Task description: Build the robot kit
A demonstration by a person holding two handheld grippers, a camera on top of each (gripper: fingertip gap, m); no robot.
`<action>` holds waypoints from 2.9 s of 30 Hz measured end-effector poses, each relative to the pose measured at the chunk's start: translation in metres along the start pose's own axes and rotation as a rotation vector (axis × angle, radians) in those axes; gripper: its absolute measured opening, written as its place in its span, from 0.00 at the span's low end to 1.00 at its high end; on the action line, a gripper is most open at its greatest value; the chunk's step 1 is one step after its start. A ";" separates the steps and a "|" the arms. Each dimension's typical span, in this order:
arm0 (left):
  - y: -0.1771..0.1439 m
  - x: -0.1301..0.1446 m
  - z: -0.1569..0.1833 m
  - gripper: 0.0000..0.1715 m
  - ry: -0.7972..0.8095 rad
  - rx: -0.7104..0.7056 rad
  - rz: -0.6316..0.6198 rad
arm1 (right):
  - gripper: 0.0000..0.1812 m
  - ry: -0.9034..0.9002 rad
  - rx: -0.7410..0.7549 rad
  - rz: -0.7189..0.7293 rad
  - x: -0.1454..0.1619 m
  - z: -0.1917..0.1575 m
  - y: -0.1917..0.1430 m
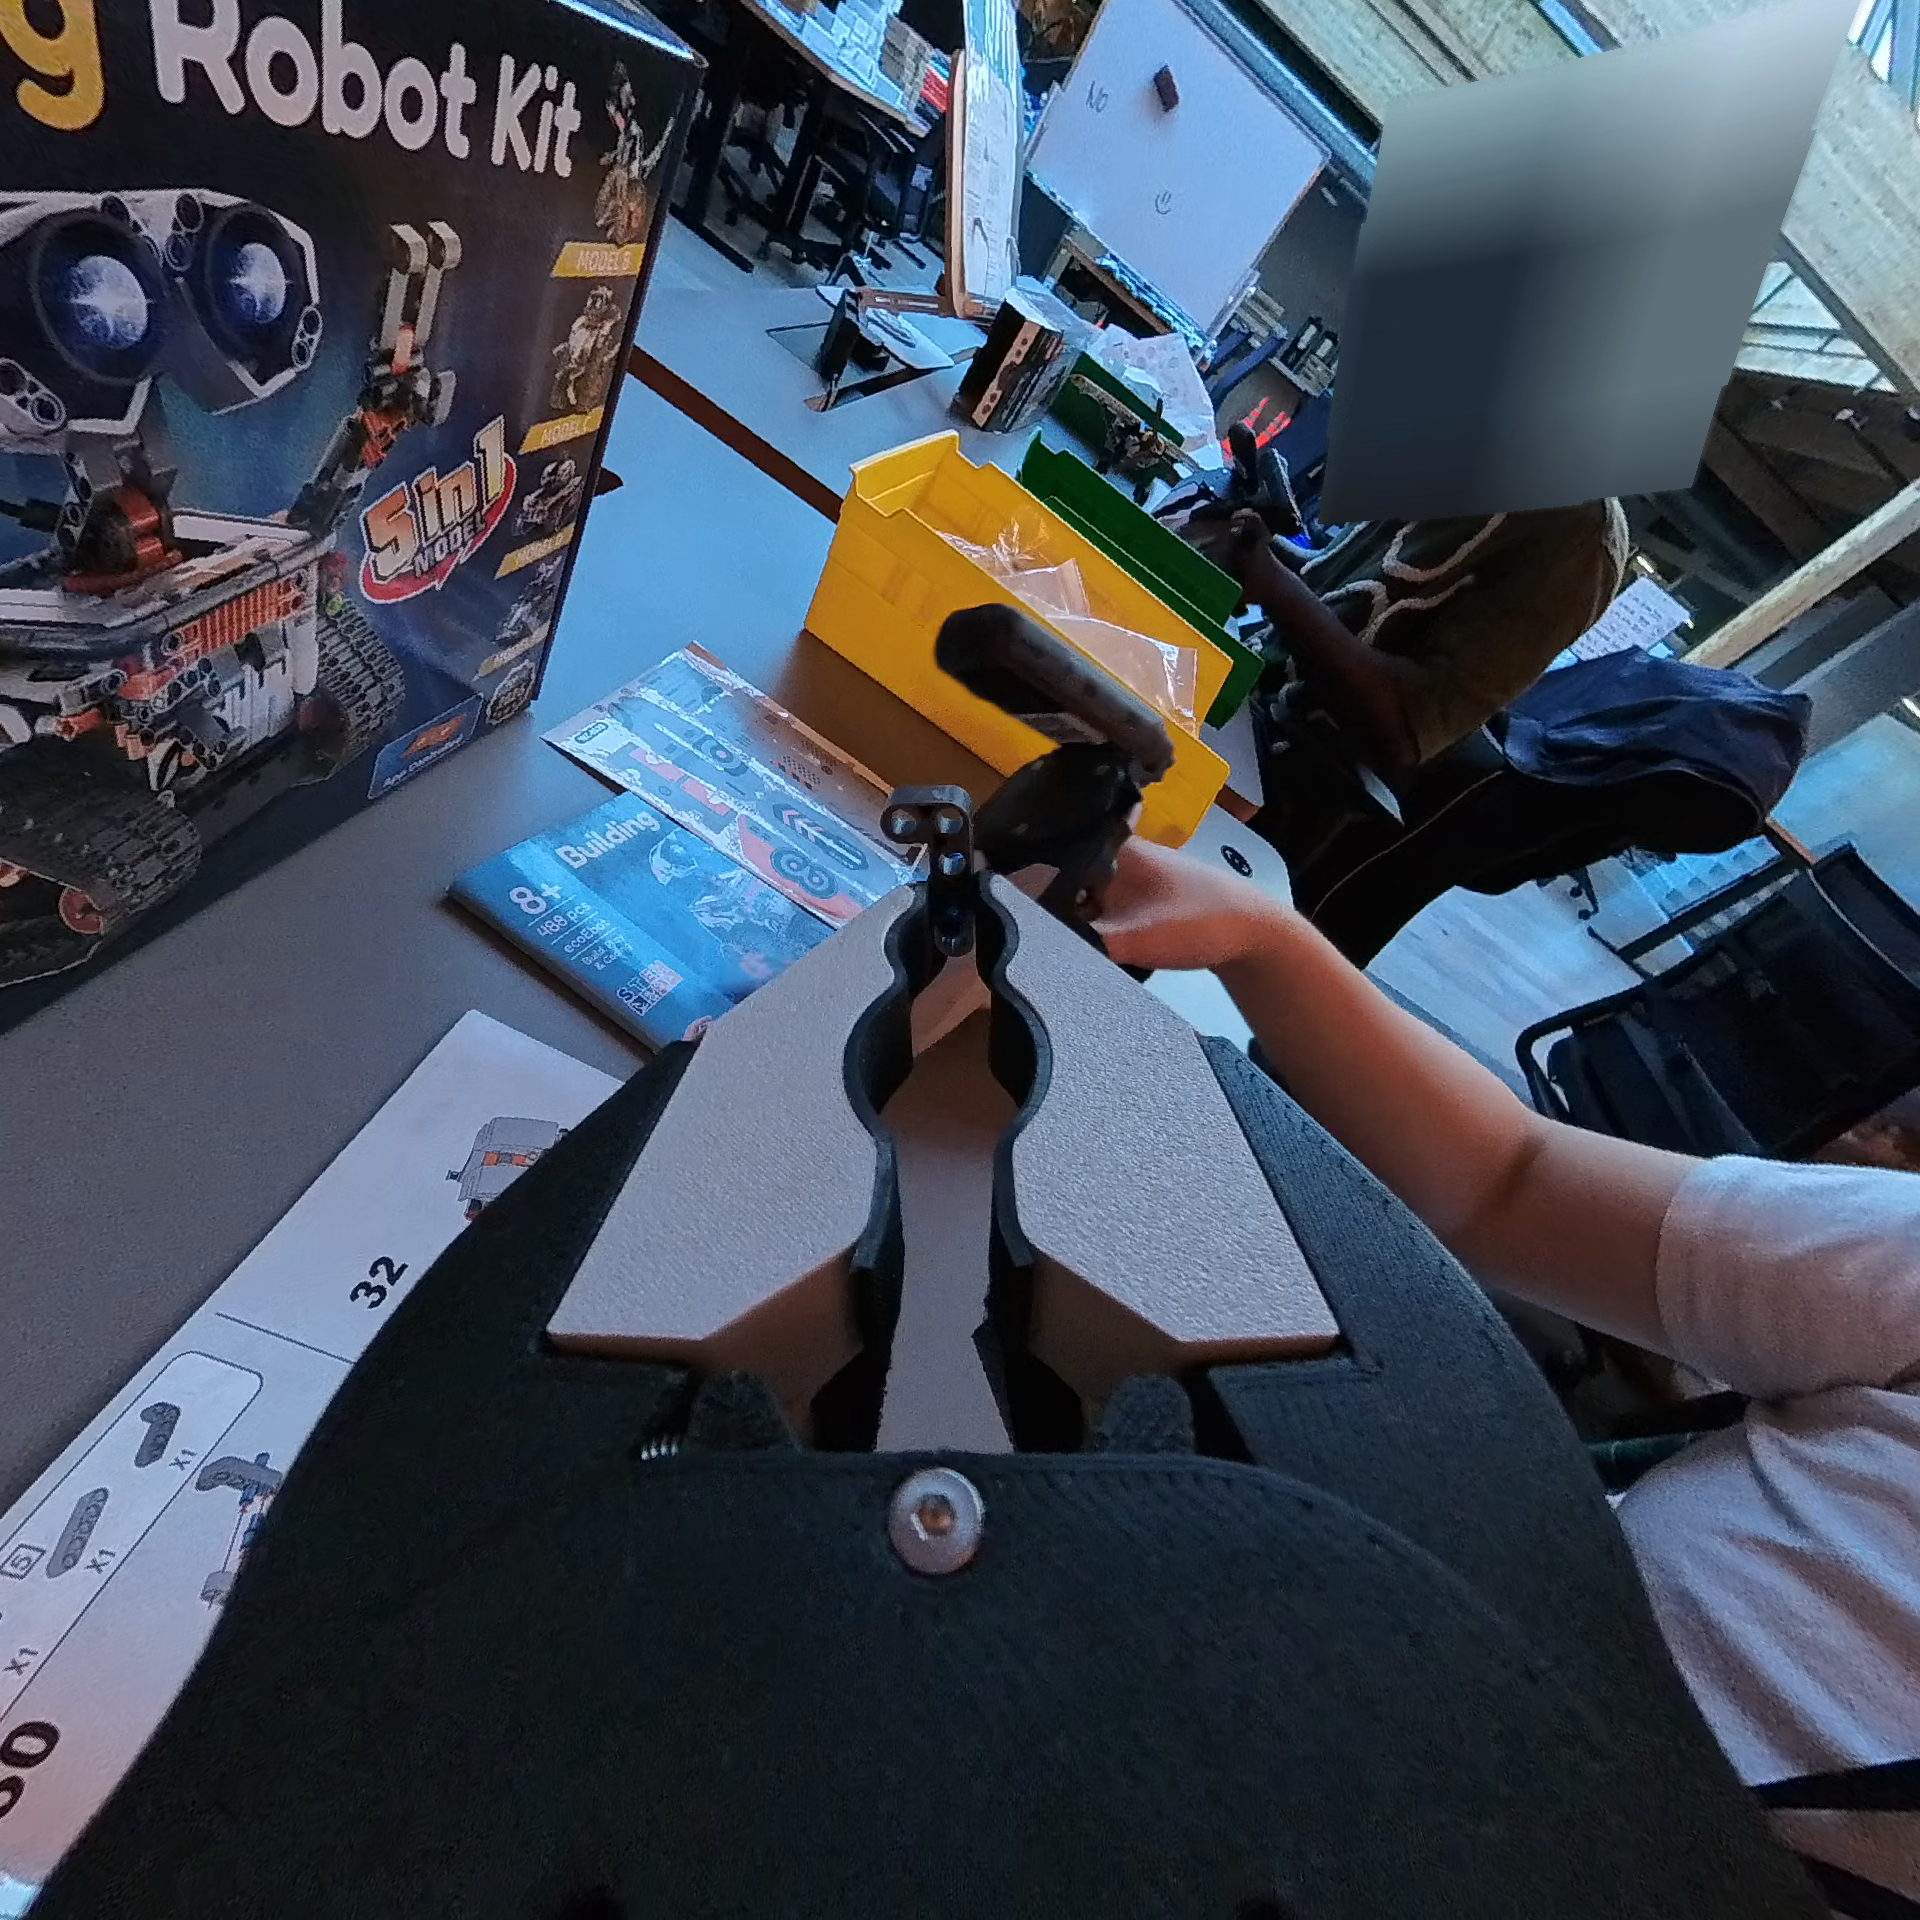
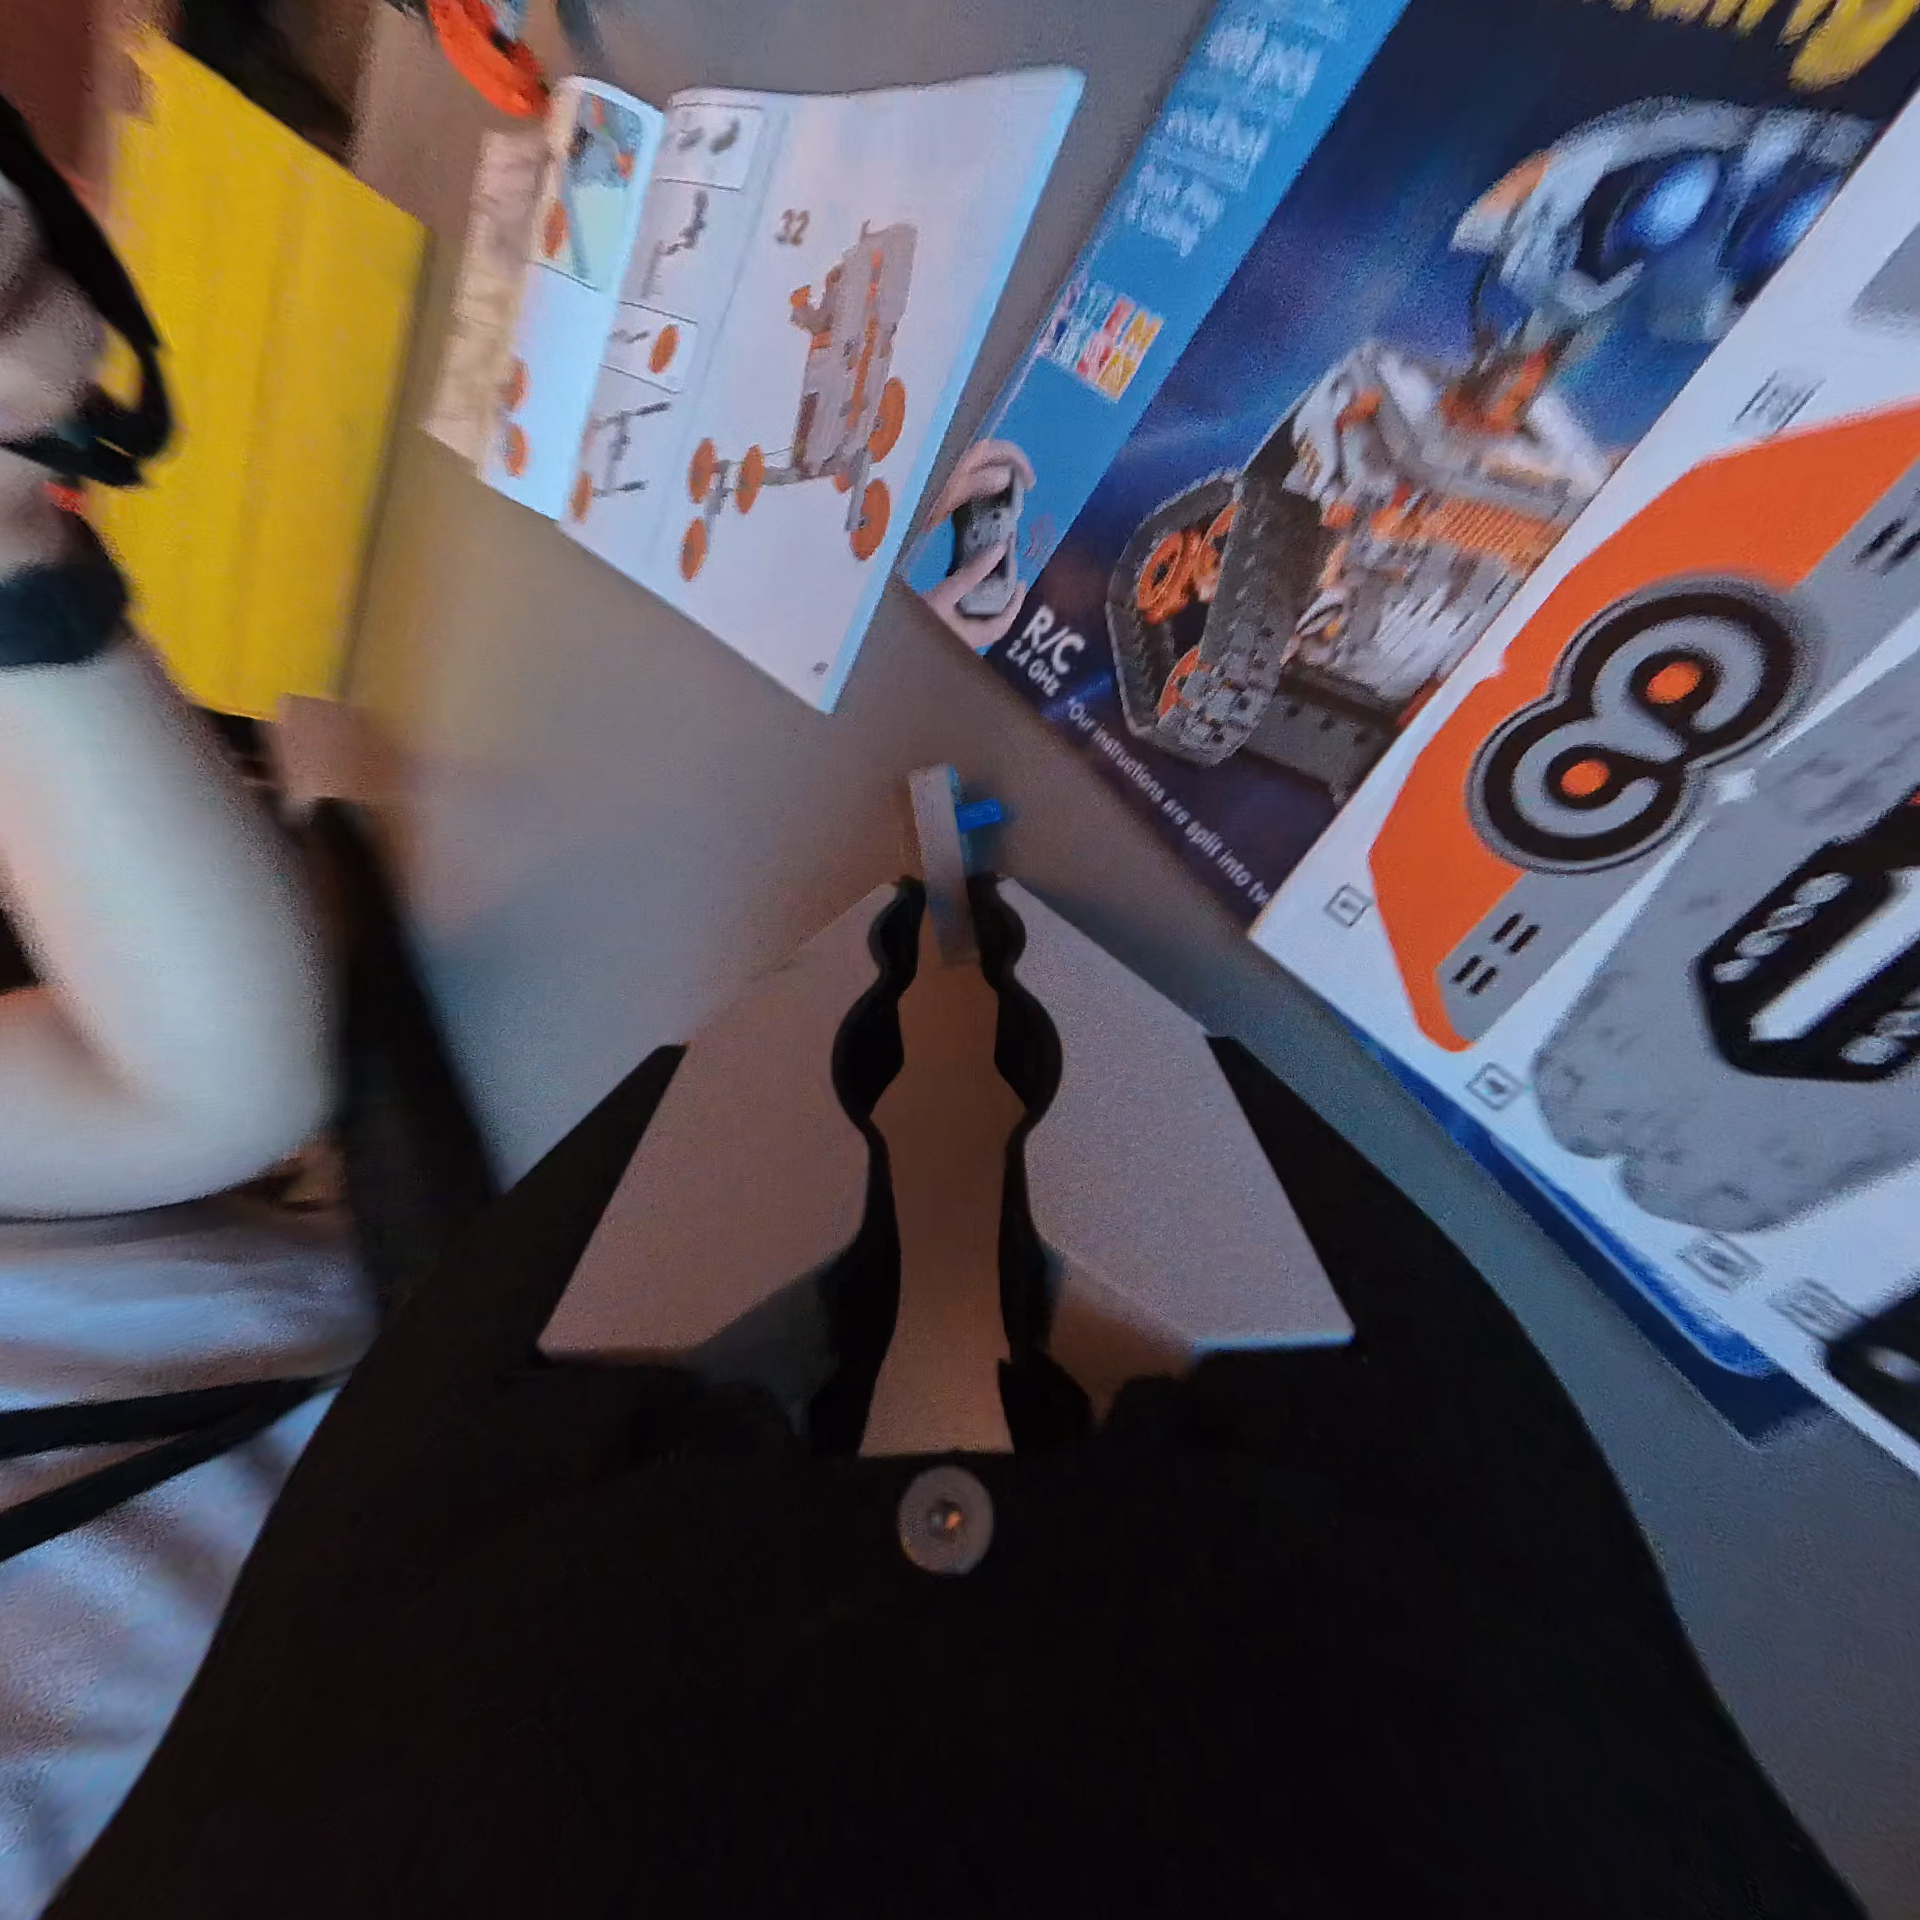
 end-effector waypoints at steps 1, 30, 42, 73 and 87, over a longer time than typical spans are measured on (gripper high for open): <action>0.000 0.000 0.000 0.03 0.001 -0.001 -0.002 | 0.07 -0.064 0.073 0.015 -0.002 0.003 -0.002; 0.003 0.003 -0.001 0.03 0.017 -0.031 -0.037 | 0.04 -0.949 0.377 0.092 -0.002 -0.024 0.019; 0.005 0.007 -0.004 0.03 0.014 -0.042 -0.056 | 0.04 -0.493 0.119 0.037 0.007 -0.020 0.013; 0.002 0.012 -0.015 0.03 -0.025 -0.048 -0.053 | 0.04 -0.754 0.285 0.022 0.004 -0.034 0.017; 0.021 0.015 -0.018 0.03 -0.040 0.001 -0.036 | 0.04 -0.721 0.272 0.004 0.001 -0.047 0.021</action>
Point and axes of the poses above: each gripper's, where its closed fingertips meet, y out along the fingers, x out of its underside, z = x × y across the jaws, the point moved 2 cm from there along -y, back along the fingers, and after that the axes turned 8 degrees about x, right-handed, at the moved point
